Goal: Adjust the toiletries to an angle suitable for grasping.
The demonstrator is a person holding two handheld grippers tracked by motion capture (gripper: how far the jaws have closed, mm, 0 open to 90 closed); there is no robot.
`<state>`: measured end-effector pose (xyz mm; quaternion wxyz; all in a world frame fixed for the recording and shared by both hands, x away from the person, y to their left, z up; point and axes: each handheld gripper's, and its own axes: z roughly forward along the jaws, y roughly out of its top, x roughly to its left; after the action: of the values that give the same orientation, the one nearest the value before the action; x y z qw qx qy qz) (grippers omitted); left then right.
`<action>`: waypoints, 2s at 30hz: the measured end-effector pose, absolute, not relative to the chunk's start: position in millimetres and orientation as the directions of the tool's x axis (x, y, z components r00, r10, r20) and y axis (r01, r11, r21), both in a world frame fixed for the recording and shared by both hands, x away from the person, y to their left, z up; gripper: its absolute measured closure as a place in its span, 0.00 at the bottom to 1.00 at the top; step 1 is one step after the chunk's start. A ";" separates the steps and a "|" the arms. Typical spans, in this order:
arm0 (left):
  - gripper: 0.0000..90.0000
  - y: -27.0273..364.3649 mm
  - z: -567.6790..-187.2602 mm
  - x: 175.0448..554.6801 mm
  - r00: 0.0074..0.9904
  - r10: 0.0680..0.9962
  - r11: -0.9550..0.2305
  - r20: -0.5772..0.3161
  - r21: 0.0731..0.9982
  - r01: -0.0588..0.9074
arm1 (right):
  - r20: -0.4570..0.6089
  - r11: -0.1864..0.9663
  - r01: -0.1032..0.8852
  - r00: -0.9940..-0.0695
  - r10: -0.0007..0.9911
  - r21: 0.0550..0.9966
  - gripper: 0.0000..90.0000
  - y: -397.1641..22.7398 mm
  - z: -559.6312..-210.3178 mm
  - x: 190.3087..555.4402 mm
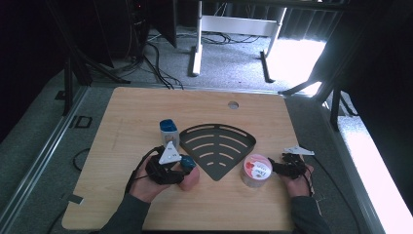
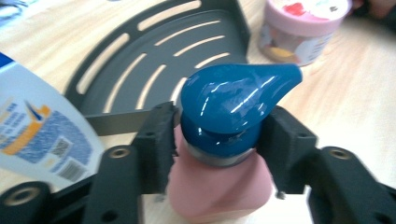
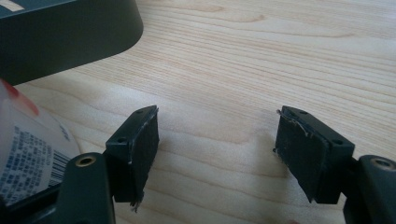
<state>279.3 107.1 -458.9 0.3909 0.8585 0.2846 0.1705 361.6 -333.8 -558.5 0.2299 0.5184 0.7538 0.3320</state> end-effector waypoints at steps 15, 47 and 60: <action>0.63 123.2 -462.7 251.1 0.777 0.629 -0.500 0.019 0.775 0.385 | -0.002 0.241 0.629 -0.356 0.934 0.739 0.33 -333.7 -558.5 361.6; 1.00 85.2 -491.3 255.0 0.802 0.594 -0.565 0.055 0.738 0.369 | -0.003 0.243 0.628 -0.357 0.934 0.739 0.33 -333.8 -558.5 361.6; 1.00 94.9 -495.6 276.5 0.752 0.654 -0.550 0.083 0.735 0.397 | -0.003 0.242 0.628 -0.357 0.934 0.739 0.33 -333.7 -558.6 361.6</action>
<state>276.5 94.9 -495.6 0.3635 0.8625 0.3047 0.1765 361.6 -333.7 -558.6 0.2302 0.5182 0.7538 0.3322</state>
